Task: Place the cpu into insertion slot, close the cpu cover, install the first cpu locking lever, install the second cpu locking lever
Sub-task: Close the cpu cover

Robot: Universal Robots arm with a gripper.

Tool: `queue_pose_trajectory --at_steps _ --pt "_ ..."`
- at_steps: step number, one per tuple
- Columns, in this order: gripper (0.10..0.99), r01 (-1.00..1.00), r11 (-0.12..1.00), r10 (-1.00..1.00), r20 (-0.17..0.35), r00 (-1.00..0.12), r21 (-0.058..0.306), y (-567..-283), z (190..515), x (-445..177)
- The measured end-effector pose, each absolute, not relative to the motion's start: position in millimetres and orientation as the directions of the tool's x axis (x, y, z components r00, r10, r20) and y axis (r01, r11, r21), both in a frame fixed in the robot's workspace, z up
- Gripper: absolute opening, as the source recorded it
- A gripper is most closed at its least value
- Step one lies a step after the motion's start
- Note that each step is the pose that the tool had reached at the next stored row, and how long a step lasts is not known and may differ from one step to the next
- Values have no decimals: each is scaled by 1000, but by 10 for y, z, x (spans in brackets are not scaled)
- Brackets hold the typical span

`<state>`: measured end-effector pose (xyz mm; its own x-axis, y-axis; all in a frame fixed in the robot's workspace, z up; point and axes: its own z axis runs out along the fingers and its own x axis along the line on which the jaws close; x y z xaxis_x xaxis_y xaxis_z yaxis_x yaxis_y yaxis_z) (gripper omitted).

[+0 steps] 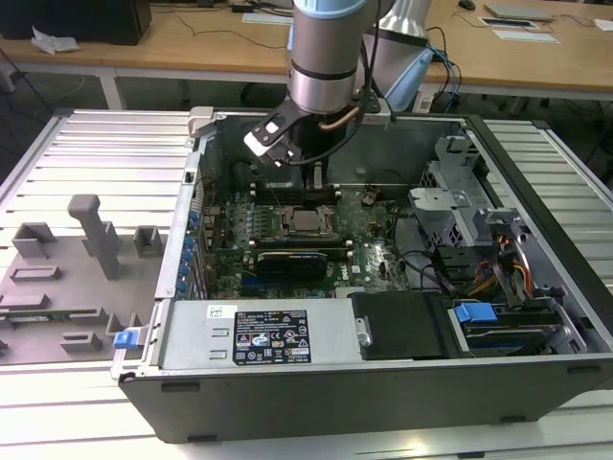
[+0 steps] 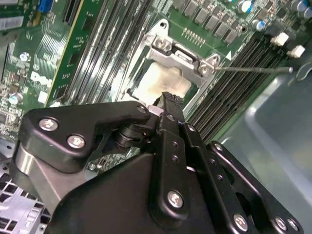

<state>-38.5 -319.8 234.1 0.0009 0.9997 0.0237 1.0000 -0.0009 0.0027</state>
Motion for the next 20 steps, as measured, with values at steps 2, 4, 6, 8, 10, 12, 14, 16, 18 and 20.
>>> queue_pose_trajectory --at_steps 2,4,6,8,10,12,14,16,18,20 --pt "106 1000 -1 1000 24 1 2 -3201 2294 -444" --pt "106 1000 -1 1000 24 1 1 -3206 2257 -479" --pt "106 1000 0 1000 24 0 1 -3206 2258 -479" --pt "106 1000 7 1000 24 -7 1 -3205 2257 -479" --pt "106 999 39 999 24 -39 1 -3205 2257 -479" --pt "106 997 77 997 24 -77 1 -3205 2257 -479" --pt "106 993 117 993 24 -117 1 -3205 2257 -479" --pt "106 986 168 986 23 -168 1 -3205 2257 -479" --pt "106 977 212 977 22 -212 1 -3205 2257 -479" --pt "106 969 249 968 22 -249 0 -3206 2257 -479"
